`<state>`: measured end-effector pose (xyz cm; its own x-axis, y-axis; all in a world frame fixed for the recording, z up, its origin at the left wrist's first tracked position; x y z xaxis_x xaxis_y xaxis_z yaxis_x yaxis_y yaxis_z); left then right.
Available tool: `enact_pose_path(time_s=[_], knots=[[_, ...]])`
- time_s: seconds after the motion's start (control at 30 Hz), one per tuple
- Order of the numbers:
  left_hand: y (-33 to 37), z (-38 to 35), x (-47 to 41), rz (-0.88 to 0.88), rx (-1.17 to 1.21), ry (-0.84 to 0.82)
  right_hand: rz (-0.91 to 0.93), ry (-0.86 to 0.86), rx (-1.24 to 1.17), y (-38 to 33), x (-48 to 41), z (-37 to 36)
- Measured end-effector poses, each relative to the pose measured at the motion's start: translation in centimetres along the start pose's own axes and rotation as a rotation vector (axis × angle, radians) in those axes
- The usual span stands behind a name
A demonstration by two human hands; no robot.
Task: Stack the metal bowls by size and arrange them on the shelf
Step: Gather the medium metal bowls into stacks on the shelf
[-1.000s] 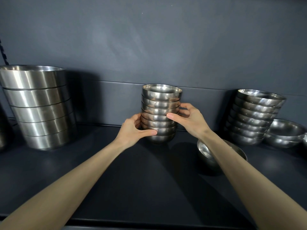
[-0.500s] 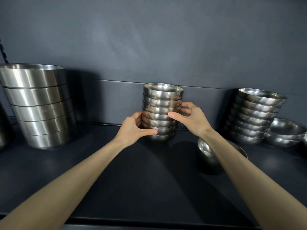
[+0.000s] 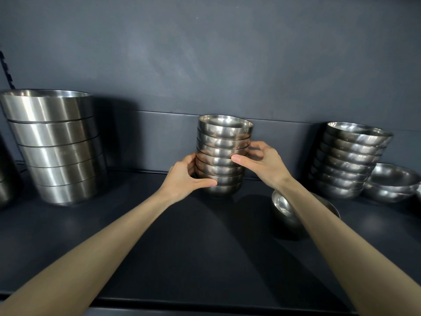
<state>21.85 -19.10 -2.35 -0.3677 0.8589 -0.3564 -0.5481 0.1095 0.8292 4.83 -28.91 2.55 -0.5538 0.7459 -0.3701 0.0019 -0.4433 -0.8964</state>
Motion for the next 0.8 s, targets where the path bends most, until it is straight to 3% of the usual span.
enact_pose_path(time_s=[0.8], knots=[[0.60, -0.61, 0.85, -0.026, -0.011, -0.007, -0.020, -0.028, -0.057, 0.27, -0.09, -0.25]])
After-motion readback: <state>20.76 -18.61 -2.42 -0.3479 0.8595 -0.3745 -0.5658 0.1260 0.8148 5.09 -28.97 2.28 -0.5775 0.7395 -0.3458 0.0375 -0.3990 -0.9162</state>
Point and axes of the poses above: each hand's wrist, its own x-axis away from the middle knuckle, its own z-axis out of the back of the hand, y = z × x, the point moved 10 cm from there along -x, towards the middle knuckle, and after that the axes turned 9 degrees about -x, right-handed, at the moved point
